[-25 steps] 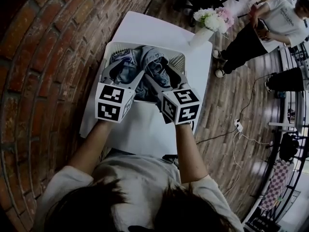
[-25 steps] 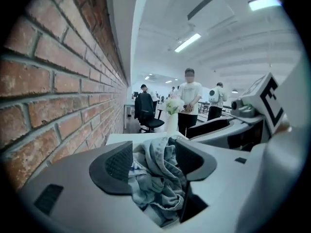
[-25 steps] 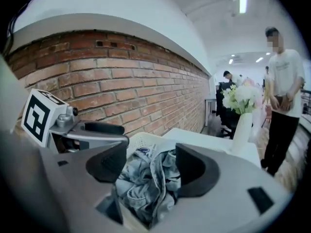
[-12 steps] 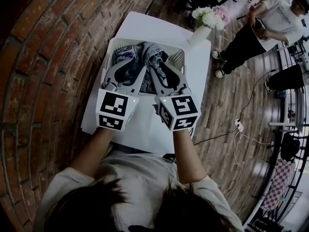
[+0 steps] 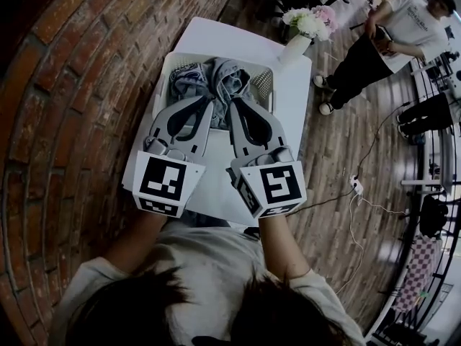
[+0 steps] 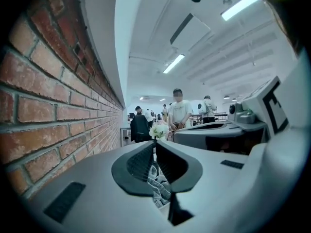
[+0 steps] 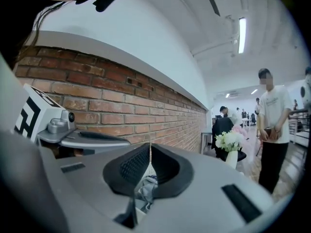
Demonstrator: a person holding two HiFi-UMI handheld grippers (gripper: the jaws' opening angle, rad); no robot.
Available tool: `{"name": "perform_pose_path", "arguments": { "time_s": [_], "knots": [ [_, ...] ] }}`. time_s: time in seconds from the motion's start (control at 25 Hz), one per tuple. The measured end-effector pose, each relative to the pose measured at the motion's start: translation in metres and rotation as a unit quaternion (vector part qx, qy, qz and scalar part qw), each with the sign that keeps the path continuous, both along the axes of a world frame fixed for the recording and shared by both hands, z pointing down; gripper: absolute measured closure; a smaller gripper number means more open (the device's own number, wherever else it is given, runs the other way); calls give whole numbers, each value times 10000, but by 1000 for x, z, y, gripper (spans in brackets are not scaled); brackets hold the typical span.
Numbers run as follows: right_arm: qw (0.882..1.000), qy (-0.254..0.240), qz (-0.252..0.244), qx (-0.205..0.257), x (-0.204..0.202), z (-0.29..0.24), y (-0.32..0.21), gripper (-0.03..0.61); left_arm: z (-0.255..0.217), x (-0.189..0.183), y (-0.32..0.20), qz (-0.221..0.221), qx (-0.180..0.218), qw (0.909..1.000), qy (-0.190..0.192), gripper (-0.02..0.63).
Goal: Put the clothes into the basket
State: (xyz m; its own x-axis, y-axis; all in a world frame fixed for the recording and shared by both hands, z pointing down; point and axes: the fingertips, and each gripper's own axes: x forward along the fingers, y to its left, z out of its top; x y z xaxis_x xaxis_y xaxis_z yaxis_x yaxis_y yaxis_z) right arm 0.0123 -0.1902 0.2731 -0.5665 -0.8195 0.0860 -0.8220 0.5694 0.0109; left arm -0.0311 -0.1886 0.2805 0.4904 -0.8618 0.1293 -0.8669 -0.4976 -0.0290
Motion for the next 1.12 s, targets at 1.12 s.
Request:
{"name": "perform_pose_path", "arguments": {
  "time_s": [1.12],
  "knots": [
    [9987,203,0,476,-2,-20,95,572,-14,1,93,121,51,9997,208,597]
  ]
}}
